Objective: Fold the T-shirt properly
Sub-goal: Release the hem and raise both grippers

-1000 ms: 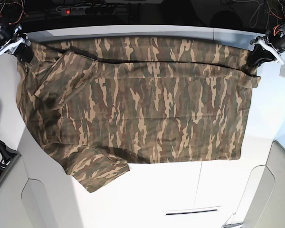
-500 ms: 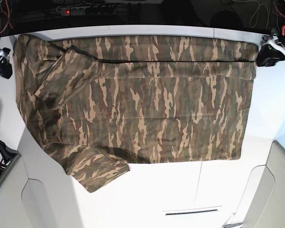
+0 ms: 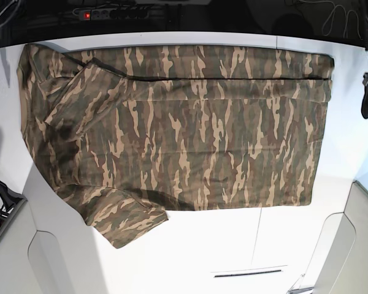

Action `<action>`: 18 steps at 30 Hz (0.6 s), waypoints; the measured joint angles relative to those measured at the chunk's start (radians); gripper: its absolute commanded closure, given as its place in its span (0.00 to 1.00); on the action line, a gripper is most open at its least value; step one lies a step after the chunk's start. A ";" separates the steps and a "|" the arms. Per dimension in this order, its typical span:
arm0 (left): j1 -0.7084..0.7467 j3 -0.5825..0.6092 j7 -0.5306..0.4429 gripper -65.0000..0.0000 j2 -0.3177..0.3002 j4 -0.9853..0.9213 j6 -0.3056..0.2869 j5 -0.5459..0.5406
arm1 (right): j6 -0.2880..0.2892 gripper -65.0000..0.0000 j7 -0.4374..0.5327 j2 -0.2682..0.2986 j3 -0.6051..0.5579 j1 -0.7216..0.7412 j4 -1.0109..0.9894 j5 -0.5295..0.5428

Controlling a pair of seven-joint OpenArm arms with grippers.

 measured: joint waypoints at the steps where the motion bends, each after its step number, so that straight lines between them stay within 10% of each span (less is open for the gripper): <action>1: -0.016 0.002 -0.002 0.49 -0.003 0.000 0.000 0.006 | 0.005 0.55 0.010 0.000 -0.019 0.021 -0.016 -0.018; 18: -0.320 0.340 -0.105 0.49 -0.078 -0.184 0.052 0.282 | -0.002 0.55 0.233 0.014 -0.319 0.412 -0.613 -0.258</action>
